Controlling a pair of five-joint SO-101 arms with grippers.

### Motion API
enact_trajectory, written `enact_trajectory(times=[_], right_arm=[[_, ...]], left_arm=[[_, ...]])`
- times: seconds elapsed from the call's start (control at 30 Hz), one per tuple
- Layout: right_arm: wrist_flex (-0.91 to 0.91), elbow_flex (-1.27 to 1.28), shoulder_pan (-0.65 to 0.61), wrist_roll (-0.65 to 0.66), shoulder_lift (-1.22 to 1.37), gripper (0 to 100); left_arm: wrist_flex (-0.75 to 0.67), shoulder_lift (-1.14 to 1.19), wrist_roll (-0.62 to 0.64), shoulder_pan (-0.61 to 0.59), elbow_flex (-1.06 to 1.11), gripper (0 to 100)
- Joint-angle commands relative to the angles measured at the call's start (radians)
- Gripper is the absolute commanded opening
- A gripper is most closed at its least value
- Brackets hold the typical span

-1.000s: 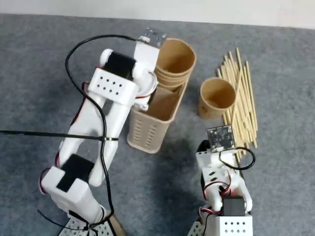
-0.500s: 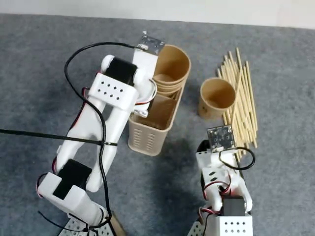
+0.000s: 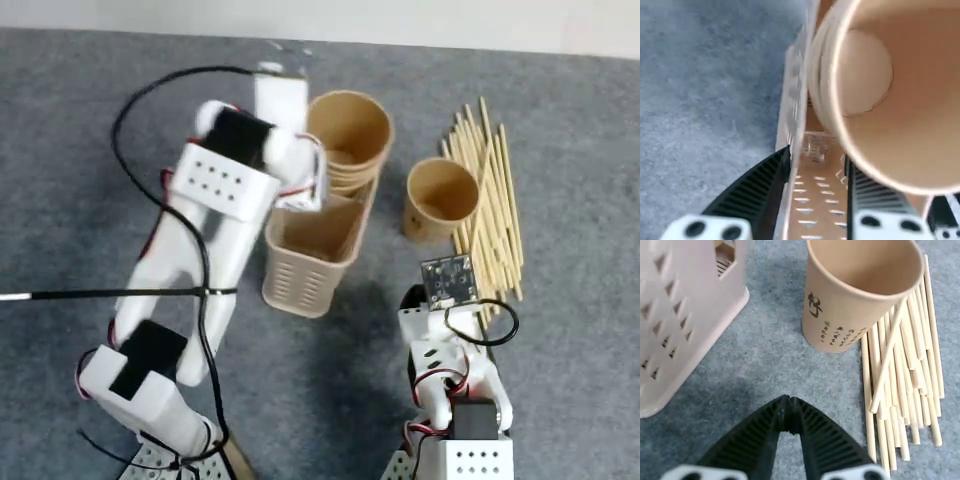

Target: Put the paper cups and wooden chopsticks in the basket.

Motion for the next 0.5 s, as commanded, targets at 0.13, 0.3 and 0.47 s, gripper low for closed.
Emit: enact_trajectory(times=[0.13,0.3,0.47], right_arm=[[-0.019,0.088,-0.008,0.015,-0.013,1.0],[-0.019,0.088,-0.005,0.015,-0.013,1.0],[-0.019,0.087,-0.004,0.015,-0.013,1.0]], left_arm=[[-0.002,-0.038,0.006,-0.096,-0.127,20],[0.005,-0.039,0.006,-0.157,-0.220,20],[0.009,-0.039,0.006,-0.162,-0.226,20]])
